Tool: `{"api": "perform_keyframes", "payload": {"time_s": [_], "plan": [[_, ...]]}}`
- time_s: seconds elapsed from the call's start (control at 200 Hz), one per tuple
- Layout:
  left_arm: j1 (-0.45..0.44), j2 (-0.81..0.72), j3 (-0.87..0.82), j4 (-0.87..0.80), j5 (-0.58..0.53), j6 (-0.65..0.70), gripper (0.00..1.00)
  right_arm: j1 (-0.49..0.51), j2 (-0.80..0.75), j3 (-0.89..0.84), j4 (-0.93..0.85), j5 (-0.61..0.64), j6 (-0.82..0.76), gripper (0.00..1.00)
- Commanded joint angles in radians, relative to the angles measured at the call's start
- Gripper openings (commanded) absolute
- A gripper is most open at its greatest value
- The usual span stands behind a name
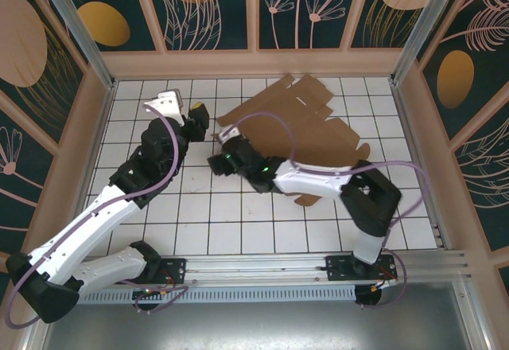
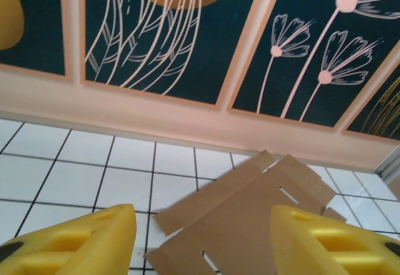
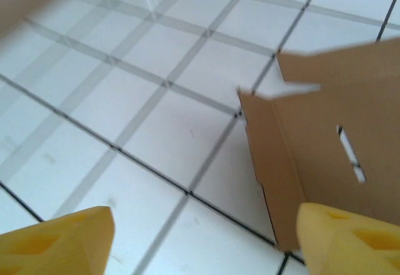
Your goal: Fold the paper box
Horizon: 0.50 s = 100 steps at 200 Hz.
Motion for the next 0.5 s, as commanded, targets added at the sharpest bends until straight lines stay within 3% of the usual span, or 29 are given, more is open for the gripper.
{"api": "perform_keyframes", "payload": {"time_s": [0.0,0.04,0.16,0.205,0.26,0.37,0.495], "plan": [[0.001,0.067,0.066,0.048,0.115,0.029,0.54,-0.195,-0.177,-0.056,0.13,-0.203,0.192,0.68],[0.0,0.113,0.084,0.045,0.167,0.027,0.48,-0.256,-0.185,-0.055,0.078,-0.203,0.199,0.59],[0.0,0.296,0.144,0.052,0.337,-0.006,0.14,-0.414,-0.141,-0.018,-0.158,-0.13,0.2,0.21],[0.0,0.378,0.172,0.059,0.41,-0.032,0.01,-0.469,-0.13,-0.021,-0.218,-0.105,0.219,0.11],[0.0,0.486,0.218,0.065,0.509,-0.067,0.0,-0.546,-0.137,-0.069,-0.216,-0.125,0.233,0.0],[0.0,0.732,0.338,0.063,0.66,-0.132,0.0,-0.66,-0.091,-0.084,-0.282,-0.066,0.194,0.0],[-0.004,1.005,0.54,-0.033,0.763,-0.175,0.0,-0.723,0.012,-0.074,-0.339,-0.02,0.138,0.0]]}}
